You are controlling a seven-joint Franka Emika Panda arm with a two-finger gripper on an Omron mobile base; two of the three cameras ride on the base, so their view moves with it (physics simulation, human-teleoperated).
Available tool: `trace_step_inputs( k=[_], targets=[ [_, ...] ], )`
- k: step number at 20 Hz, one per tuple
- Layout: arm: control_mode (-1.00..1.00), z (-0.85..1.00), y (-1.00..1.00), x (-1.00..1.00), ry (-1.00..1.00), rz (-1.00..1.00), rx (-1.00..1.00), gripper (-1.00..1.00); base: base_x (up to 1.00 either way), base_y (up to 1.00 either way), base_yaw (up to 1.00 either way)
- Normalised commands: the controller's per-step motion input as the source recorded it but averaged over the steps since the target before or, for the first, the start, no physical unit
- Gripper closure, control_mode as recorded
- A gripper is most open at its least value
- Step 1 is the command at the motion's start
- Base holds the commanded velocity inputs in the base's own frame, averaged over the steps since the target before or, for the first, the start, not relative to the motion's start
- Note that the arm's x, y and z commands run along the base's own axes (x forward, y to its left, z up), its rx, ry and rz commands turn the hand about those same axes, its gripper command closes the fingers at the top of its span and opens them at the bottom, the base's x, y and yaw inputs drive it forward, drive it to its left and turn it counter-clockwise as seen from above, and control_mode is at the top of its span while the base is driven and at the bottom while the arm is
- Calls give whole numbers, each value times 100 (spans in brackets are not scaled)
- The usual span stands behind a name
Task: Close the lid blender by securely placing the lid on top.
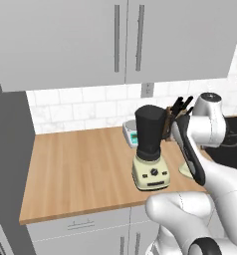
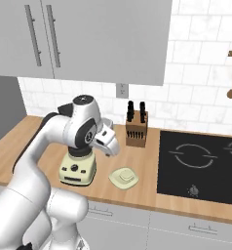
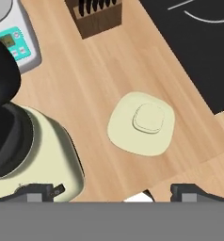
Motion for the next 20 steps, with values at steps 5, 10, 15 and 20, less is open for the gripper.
trace_step_inputs(
  k=[5, 10, 15, 20],
  targets=[
    [-100, -17, -20, 0, 0, 0, 0, -100, 0, 0, 0],
    [-100, -32, -20, 1, 0, -2, 0, -100, 0, 0, 0],
    [-100, -33, -25, 7, 0, -1, 0, -100, 0, 0, 0],
    [-100, -45, -42, 4, 0, 0, 6, -100, 0, 0, 0]
  ],
)
